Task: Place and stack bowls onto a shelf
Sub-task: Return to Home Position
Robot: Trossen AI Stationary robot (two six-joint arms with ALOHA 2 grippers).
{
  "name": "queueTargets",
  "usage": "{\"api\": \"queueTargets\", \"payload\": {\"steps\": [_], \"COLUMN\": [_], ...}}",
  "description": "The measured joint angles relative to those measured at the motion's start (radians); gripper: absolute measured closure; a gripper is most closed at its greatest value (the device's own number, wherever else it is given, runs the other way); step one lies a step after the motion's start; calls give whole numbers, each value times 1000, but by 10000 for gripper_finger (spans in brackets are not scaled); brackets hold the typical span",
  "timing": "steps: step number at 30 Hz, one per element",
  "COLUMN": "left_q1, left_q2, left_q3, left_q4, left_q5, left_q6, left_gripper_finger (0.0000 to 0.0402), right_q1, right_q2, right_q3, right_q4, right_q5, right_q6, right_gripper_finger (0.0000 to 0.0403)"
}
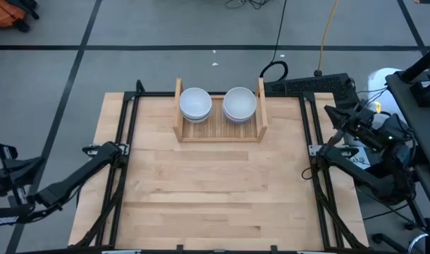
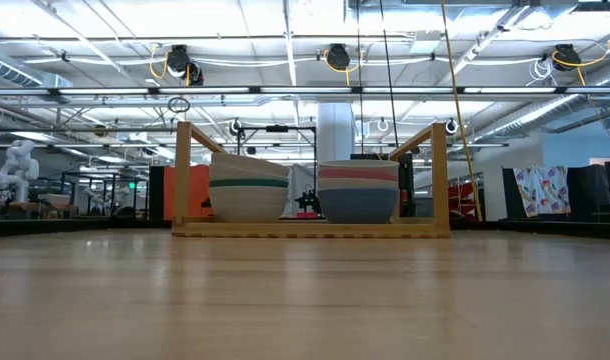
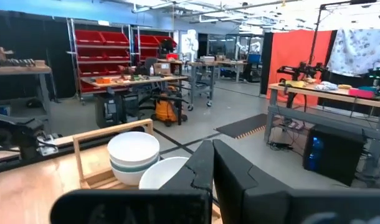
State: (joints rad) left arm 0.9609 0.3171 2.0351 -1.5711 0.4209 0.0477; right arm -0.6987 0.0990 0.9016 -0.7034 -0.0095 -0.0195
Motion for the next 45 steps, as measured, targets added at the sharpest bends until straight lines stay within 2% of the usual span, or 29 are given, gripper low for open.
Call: {"api": "queueTargets", "payload": {"steps": [5,19,31,40,45], "left_q1": [32,83,131,151,152], "left_q2": [-24,-157,-258,-271,-271], "left_q3": [-14,-141,-388,-598,-738], "left_q4": [1,0,4,160,275], "left_q5": [31,35,33,36,123], "left_q6": [11,-25,7,40,58], "left_gripper_finger": [394,394,394,394,394], "right_q1": [0,0,0,0,0], "right_q2": [-9,-9,-8,-8,-8], "right_q3": [-52,-100,-109,-306,-445], "right_q4": [63,138,169,472,621], "right_q5": [-73,-100,-101,-177,-178], "right_q6": [8,16,16,25,74], "right_gripper_finger": [403,403,403,403,403]}}
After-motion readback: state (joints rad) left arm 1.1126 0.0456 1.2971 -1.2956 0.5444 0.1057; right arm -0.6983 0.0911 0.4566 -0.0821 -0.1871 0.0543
